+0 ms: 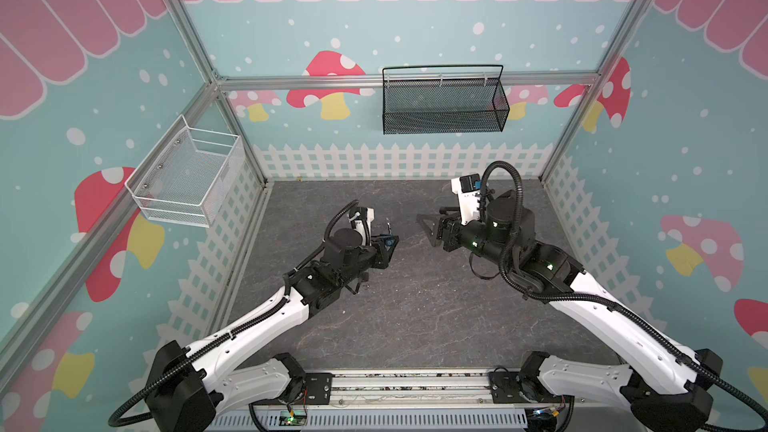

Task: Unlock with the key

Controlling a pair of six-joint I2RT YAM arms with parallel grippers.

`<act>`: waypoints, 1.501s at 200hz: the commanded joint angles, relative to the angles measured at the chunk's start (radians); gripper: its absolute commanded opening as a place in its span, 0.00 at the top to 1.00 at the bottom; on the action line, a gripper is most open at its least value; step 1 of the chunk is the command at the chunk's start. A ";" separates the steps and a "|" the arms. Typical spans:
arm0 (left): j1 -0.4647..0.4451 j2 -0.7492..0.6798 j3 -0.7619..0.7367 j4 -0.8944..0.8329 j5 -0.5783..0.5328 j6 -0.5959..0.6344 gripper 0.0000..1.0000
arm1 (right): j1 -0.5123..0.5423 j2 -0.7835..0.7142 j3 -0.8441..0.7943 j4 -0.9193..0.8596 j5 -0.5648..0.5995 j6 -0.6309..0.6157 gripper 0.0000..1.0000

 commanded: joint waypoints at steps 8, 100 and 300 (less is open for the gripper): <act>-0.028 -0.004 -0.023 0.218 0.034 0.263 1.00 | -0.007 0.067 0.053 -0.172 -0.081 -0.054 0.22; -0.073 0.051 -0.025 0.261 0.023 0.357 1.00 | -0.027 0.325 0.348 -0.409 0.052 -0.118 0.18; -0.080 0.057 -0.047 0.312 0.045 0.415 1.00 | -0.115 0.483 0.653 -0.685 0.047 -0.256 0.18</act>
